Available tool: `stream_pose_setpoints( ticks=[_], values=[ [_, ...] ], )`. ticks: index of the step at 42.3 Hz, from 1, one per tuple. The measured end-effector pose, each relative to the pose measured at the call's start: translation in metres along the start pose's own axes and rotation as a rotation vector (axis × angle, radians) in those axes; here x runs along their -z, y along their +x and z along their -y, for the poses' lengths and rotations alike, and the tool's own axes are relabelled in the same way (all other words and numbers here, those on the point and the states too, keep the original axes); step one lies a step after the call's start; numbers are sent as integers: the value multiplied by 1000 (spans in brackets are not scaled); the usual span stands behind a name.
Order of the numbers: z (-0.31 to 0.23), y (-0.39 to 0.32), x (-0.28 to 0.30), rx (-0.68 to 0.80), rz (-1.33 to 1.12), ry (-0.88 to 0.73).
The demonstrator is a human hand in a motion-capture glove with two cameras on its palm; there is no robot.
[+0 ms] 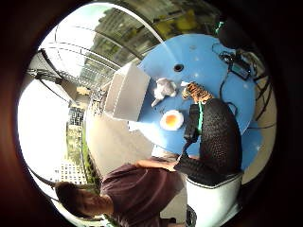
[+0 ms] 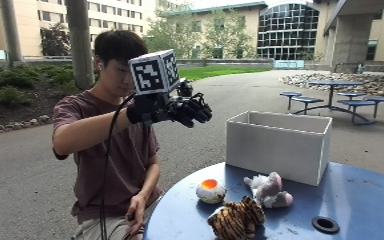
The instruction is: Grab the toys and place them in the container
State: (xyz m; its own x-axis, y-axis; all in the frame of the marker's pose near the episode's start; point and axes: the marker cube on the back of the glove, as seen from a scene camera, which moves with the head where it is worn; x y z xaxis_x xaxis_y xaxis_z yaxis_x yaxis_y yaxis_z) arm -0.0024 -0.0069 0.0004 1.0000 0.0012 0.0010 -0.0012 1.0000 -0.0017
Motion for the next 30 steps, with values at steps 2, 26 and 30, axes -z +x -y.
stream_pose_setpoints(
  ticks=[2,26,30],
  values=[
    [5,-2,0,3,-6,-5],
    [97,-10,-39,-61,-149,-226],
    [115,-5,-62,-112,-161,-288]
  ],
)
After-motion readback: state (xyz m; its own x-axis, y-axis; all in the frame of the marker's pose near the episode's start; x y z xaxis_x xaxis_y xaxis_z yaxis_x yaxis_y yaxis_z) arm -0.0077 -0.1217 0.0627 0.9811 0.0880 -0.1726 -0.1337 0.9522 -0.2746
